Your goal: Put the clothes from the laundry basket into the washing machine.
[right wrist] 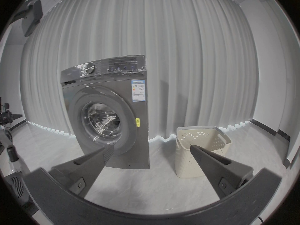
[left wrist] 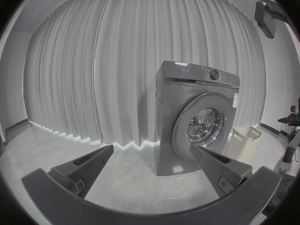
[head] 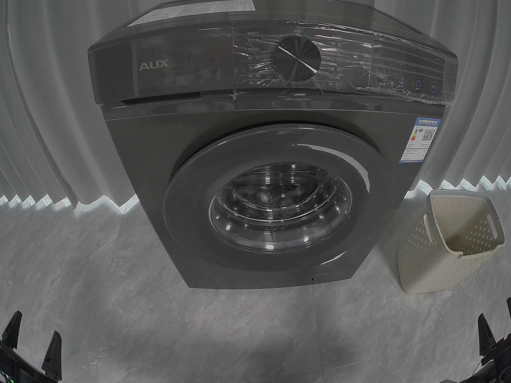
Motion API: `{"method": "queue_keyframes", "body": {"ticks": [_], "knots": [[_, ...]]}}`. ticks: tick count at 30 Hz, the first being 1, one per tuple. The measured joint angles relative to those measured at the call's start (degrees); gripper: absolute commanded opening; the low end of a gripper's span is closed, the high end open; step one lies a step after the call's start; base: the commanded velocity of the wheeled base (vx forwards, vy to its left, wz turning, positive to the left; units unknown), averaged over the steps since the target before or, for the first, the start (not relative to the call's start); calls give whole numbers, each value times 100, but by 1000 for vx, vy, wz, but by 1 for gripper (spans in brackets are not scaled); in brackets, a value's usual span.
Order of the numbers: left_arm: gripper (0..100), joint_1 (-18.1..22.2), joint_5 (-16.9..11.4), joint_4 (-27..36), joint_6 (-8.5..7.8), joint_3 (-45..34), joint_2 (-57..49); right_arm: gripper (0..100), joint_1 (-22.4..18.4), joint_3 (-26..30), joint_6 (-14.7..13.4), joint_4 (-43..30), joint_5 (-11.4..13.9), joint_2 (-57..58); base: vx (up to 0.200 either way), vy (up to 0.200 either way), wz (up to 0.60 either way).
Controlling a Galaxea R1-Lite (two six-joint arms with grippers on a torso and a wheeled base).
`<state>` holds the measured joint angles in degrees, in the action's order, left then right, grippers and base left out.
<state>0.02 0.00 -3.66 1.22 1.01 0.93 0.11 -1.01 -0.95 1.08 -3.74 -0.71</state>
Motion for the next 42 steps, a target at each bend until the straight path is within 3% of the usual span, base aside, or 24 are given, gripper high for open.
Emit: {"method": "queue_keyframes", "body": {"ticks": [3,6,10,13,18,19,20,24,42], "knots": [[100,2,13,13,-2,0,0,100,7,0,52,-13,295,5,0,0,0],[100,2,130,22,-2,0,0,100,2,0,55,-20,251,7,0,0,0],[100,7,757,43,-124,0,0,100,-9,0,46,-22,178,7,0,0,0],[100,7,965,57,-165,0,0,100,-1,0,49,-22,174,7,0,0,0],[100,0,478,177,96,0,0,100,2,0,62,-22,200,7,0,0,0],[100,0,336,211,88,0,0,100,0,0,66,-22,205,7,0,0,0],[100,-2,139,286,-29,0,0,100,-4,0,71,-22,211,7,0,0,0],[100,-18,-117,366,-177,0,1,100,-4,0,71,-22,213,5,0,0,0],[100,-2,-24,393,-140,0,1,100,5,0,57,-20,218,0,0,0,0]]}}
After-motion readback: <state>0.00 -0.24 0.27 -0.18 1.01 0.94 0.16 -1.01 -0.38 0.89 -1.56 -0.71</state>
